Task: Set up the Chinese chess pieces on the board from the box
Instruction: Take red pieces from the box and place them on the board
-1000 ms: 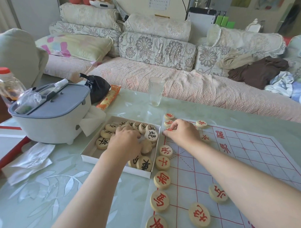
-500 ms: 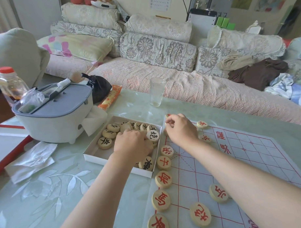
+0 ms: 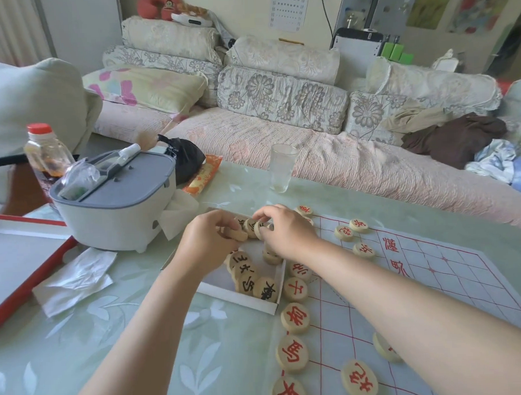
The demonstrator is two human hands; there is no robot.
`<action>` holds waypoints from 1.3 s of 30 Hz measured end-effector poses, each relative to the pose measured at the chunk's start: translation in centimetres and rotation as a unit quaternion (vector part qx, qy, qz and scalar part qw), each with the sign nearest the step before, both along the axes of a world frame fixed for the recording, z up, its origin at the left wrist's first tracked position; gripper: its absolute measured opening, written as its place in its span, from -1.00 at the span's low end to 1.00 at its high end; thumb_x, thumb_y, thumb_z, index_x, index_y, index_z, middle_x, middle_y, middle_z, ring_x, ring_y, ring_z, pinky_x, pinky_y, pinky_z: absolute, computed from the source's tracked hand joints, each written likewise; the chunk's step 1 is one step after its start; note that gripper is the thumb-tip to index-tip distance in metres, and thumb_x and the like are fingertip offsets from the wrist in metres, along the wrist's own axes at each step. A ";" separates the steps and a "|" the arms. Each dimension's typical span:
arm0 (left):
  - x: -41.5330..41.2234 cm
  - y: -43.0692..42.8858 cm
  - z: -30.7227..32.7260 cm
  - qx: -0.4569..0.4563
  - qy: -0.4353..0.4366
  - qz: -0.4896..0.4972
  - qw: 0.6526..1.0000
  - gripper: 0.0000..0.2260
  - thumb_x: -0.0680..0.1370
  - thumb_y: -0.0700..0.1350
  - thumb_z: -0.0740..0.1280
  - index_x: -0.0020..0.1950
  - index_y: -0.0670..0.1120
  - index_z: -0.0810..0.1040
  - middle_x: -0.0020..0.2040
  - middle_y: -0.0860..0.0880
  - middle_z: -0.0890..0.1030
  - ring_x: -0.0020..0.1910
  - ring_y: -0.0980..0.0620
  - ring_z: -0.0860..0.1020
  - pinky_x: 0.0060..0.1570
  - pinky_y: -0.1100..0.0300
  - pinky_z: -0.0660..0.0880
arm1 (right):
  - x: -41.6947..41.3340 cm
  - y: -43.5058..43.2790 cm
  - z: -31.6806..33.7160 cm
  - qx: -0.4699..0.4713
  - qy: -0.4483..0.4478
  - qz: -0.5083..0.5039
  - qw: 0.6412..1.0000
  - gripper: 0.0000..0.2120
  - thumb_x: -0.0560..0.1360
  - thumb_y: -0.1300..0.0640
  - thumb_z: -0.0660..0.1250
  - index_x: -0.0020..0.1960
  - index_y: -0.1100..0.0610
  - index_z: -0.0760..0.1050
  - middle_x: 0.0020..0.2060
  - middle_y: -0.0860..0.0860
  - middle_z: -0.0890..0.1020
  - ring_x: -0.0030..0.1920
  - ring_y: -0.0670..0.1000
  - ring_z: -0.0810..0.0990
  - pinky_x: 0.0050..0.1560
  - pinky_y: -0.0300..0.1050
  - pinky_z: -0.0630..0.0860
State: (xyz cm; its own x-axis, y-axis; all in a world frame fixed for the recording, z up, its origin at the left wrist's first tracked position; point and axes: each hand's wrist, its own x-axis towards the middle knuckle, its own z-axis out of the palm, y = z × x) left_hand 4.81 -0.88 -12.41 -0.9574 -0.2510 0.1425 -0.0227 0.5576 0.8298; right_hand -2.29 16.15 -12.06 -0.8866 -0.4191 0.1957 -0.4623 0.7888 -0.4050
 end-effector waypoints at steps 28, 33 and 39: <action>0.3 -0.8 -0.2 -0.064 0.028 -0.061 0.996 -0.73 0.49 -0.24 0.27 0.02 0.14 0.51 0.12 0.07 0.39 0.04 0.10 0.43 -0.02 0.30 0.36 | -0.1 -0.8 1.1 -0.257 -0.202 -0.023 0.945 -0.73 0.70 0.17 0.09 0.17 0.08 0.56 -0.09 0.14 0.64 -0.39 -0.05 0.57 -0.42 -0.25 0.43; 0.3 1.6 -0.1 -0.075 -0.003 -0.081 0.994 -0.66 0.50 -0.24 0.29 0.20 0.09 0.53 0.18 0.06 0.40 0.04 0.11 0.42 -0.01 0.28 0.40 | 1.3 3.0 1.6 -0.417 -0.331 -0.027 0.846 -0.74 0.67 0.33 0.11 0.21 0.11 0.49 -0.11 0.16 0.58 -0.39 -0.04 0.53 -0.50 -0.29 0.32; 0.5 4.9 0.3 -0.076 -0.019 -0.117 0.990 -0.63 0.49 -0.17 0.37 0.27 0.08 0.51 0.15 0.08 0.52 -0.01 0.11 0.51 -0.01 0.24 0.51 | 3.6 8.3 2.0 -0.293 -0.297 -0.063 0.906 -0.58 0.48 0.41 0.41 0.31 0.19 0.50 -0.13 0.08 0.65 -0.32 -0.08 0.58 -0.42 -0.30 0.40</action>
State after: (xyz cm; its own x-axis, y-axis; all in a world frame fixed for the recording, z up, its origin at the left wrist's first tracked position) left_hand 5.34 4.01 -12.06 -0.9923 -0.0004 0.1243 0.0921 0.6690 0.7375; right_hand 1.30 24.49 -10.05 -0.9423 -0.2847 -0.1760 0.0545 0.3884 -0.9199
